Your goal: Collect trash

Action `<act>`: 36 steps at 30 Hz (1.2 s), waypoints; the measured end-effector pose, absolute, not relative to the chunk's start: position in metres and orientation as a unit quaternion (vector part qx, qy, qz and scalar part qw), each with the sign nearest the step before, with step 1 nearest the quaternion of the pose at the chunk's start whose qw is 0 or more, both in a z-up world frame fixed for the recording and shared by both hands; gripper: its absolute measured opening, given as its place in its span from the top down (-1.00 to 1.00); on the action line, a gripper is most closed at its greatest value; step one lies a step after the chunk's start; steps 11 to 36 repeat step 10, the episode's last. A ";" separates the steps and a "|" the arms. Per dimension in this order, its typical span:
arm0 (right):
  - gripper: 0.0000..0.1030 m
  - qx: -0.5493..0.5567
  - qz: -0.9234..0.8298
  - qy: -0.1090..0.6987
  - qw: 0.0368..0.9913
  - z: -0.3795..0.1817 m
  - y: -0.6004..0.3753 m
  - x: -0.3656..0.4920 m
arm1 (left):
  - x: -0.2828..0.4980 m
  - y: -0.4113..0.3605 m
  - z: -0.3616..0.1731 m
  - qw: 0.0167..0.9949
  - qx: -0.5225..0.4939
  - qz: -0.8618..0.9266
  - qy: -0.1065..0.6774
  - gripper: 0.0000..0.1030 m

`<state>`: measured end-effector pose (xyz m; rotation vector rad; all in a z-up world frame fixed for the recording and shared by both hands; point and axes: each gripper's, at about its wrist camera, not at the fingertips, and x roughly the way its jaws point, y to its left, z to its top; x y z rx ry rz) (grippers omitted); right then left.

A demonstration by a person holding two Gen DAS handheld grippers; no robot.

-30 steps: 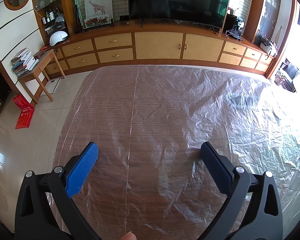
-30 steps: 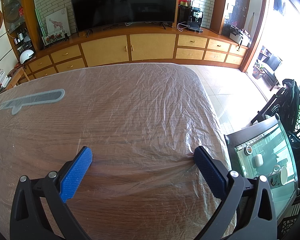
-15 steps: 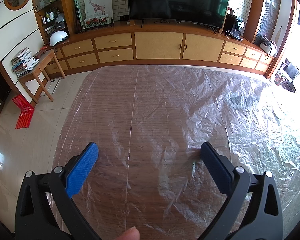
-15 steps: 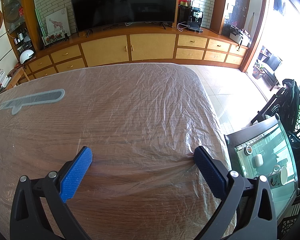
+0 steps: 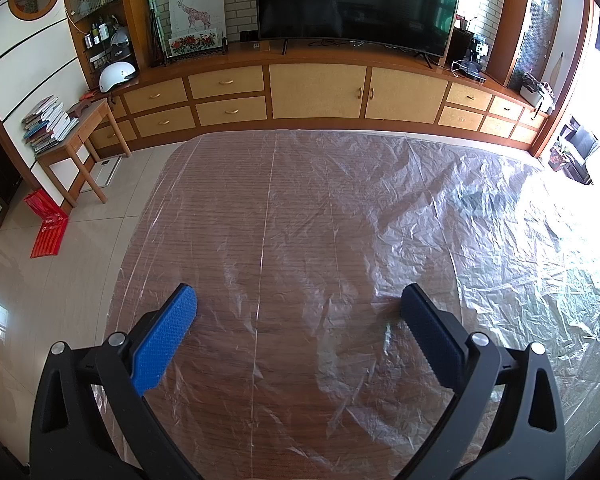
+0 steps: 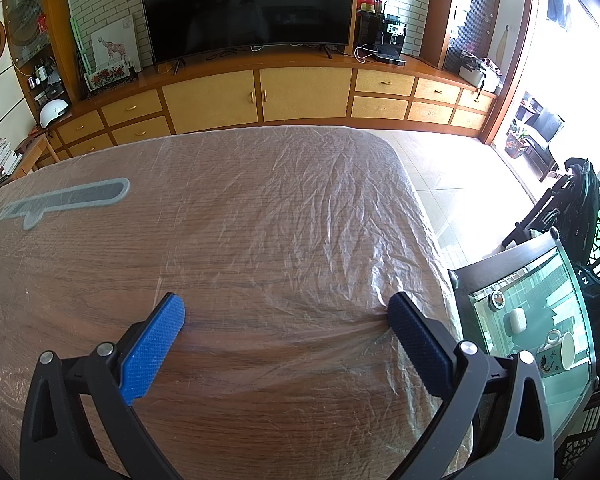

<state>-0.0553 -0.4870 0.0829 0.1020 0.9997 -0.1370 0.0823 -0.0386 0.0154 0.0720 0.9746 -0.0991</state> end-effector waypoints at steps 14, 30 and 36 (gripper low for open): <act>-0.93 0.049 -0.066 0.479 0.874 0.083 -0.487 -0.056 | 0.082 -0.039 0.015 0.882 0.035 -0.048 0.468 -0.97; -0.93 0.049 -0.066 0.479 0.874 0.083 -0.487 -0.056 | 0.082 -0.039 0.015 0.882 0.035 -0.048 0.468 -0.97; -0.93 0.049 -0.066 0.479 0.874 0.083 -0.487 -0.056 | 0.082 -0.039 0.015 0.882 0.035 -0.048 0.468 -0.97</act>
